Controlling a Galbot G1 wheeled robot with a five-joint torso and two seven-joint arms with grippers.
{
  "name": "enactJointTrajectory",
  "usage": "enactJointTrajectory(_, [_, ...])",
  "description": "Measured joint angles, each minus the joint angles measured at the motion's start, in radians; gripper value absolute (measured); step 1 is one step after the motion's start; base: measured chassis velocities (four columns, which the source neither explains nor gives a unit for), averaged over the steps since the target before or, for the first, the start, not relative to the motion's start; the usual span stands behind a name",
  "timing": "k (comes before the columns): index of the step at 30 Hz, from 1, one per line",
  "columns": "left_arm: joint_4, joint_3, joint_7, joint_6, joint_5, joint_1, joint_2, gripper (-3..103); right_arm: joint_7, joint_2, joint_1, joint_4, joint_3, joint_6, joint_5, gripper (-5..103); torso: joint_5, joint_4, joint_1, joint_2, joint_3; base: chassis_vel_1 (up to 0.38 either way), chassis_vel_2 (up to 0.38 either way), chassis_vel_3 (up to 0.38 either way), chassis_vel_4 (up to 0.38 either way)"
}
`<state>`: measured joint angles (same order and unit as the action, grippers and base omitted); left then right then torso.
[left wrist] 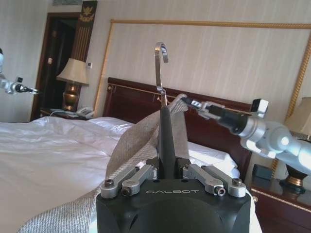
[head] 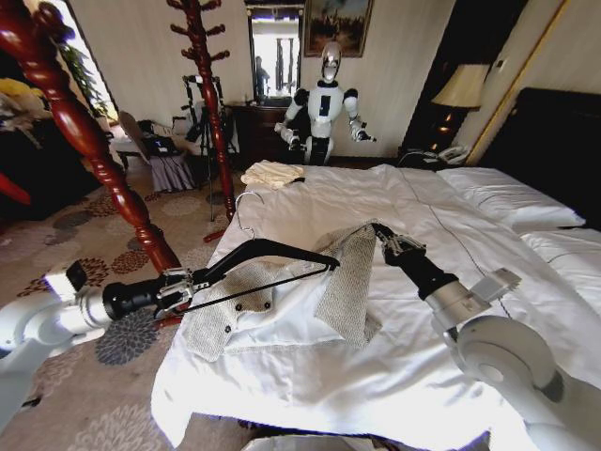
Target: Pick up the clothes from the bed and hang them on the clothes hanger.
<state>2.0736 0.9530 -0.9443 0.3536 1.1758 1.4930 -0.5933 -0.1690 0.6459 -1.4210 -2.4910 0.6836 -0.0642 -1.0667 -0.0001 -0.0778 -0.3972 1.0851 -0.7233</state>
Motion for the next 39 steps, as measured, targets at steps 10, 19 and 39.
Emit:
enactJointTrajectory(10, [-0.037,-0.051,0.103,-0.033,-0.006,-0.042,-0.063,16,0.125,-0.002,-0.048,-0.011,-0.016,0.088,-0.042,0,0.0001,0.0,0.0,0.0,0.0,0.0,0.0,0.0,0.0])
enactJointTrajectory(19, [0.028,-0.093,0.096,-0.035,-0.054,-0.008,-0.163,16,0.191,-0.002,-0.076,-0.01,-0.025,0.126,-0.023,0,0.0003,0.0001,0.0,0.0,0.0,0.0,0.0,0.0,0.0])
enactJointTrajectory(39, [-0.075,-0.372,0.176,-0.054,-0.161,-0.162,-0.345,16,0.362,0.016,-0.164,-0.009,-0.107,0.206,0.077,0,0.0002,-0.0001,0.0,0.0,0.0,0.0,0.0,0.0,0.0])
